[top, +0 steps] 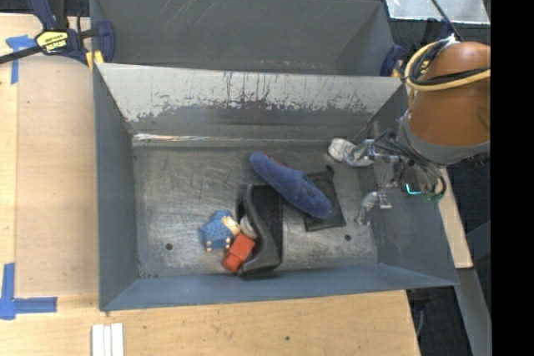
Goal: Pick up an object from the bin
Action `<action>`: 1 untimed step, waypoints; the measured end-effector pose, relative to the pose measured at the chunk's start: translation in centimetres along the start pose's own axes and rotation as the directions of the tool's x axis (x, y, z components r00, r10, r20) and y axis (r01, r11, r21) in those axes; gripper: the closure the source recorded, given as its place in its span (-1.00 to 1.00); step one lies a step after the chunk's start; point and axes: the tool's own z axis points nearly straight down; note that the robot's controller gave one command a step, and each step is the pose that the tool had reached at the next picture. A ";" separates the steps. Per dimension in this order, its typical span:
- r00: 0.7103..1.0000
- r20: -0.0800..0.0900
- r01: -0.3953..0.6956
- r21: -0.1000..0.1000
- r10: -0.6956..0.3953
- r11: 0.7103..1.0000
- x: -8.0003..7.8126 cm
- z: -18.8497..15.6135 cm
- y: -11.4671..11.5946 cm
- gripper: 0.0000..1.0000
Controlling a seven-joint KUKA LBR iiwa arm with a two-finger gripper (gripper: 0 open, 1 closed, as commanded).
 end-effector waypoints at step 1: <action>0.999 0.006 0.031 0.000 -0.031 1.000 -2.0 4.5 10.7 -1.00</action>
Offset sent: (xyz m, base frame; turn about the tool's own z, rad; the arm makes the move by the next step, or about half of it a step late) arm 0.0190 0.1034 -0.0443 -0.0253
